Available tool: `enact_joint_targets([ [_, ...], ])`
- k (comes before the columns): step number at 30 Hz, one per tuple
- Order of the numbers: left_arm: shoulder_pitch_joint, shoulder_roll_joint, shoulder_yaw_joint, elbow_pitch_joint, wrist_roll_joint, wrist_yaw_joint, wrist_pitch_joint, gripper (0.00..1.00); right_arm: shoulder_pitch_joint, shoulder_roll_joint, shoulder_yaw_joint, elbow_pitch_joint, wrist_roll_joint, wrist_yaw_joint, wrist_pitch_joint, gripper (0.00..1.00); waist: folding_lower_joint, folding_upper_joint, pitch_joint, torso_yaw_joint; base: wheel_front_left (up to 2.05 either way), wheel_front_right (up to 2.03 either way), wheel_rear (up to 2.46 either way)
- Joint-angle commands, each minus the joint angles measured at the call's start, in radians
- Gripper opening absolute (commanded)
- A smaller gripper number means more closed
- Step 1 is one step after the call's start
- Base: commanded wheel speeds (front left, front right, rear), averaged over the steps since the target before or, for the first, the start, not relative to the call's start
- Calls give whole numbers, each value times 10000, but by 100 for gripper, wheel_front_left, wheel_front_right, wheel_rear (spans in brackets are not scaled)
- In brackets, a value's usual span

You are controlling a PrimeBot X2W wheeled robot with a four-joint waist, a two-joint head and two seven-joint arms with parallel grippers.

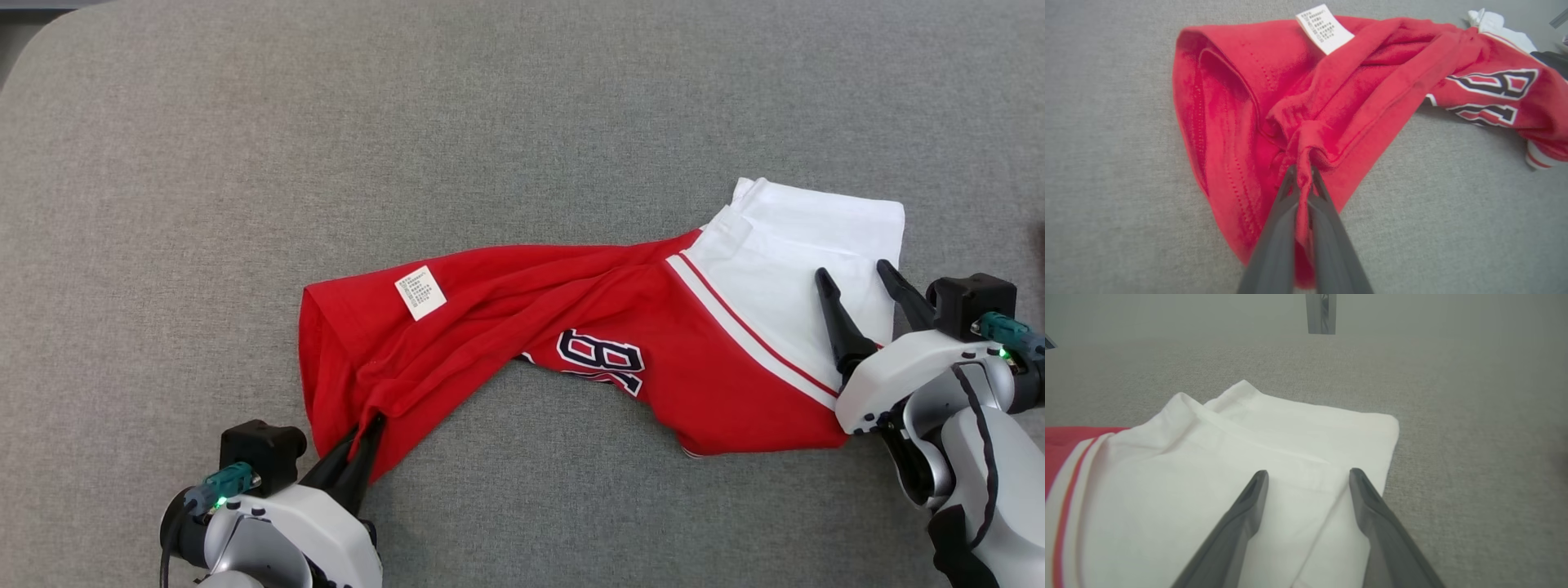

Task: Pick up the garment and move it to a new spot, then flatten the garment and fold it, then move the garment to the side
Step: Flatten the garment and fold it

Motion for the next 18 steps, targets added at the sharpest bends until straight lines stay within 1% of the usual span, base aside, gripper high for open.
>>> enact_joint_targets([
  [1, -202, 66, 25, -14, 64, 11, -24, 0, -221, -63, -10, 241, 116, 3, -117, 100, 0, 0, 51, 8, 0, 0, 0],
  [5, -276, 69, 4, -7, 85, 4, -33, 0, -504, -60, 178, 634, 182, 3, -228, 100, 0, 0, 139, 38, 0, 0, 0],
  [6, -286, 63, 3, 5, 97, 7, -49, 0, -532, -38, 234, 715, 230, 3, -261, 49, 0, 0, 142, 49, 0, 0, 0],
  [7, -287, 62, 9, 23, 104, 9, -73, 0, -558, -38, 323, 766, 235, 3, -342, 36, 0, 0, 138, 52, 0, 0, 0],
  [8, -293, 64, 14, 36, 121, 22, -100, 0, -599, -99, 406, 797, 138, 3, -463, 16, 0, 0, 129, 51, 0, 0, 0],
  [9, -293, 64, 14, 36, 121, 22, -100, 0, -599, -99, 406, 797, 138, 3, -463, 16, 0, 0, 129, 51, 0, 0, 0],
  [10, -288, 60, 28, 52, 149, 47, -162, 0, -561, -36, 487, 885, 262, 2, -559, 0, 0, 0, 75, 39, 0, 0, 0],
  [14, -268, 75, 75, 28, 160, 70, -288, 0, -474, -33, 551, 855, 347, 3, -869, 0, 0, 0, -82, -9, 0, 0, 0],
  [18, -373, 175, 203, -179, 245, 79, -463, 0, -460, -128, 411, 290, 403, 3, -1414, 0, 0, 0, -339, -94, 0, 0, 0],
])
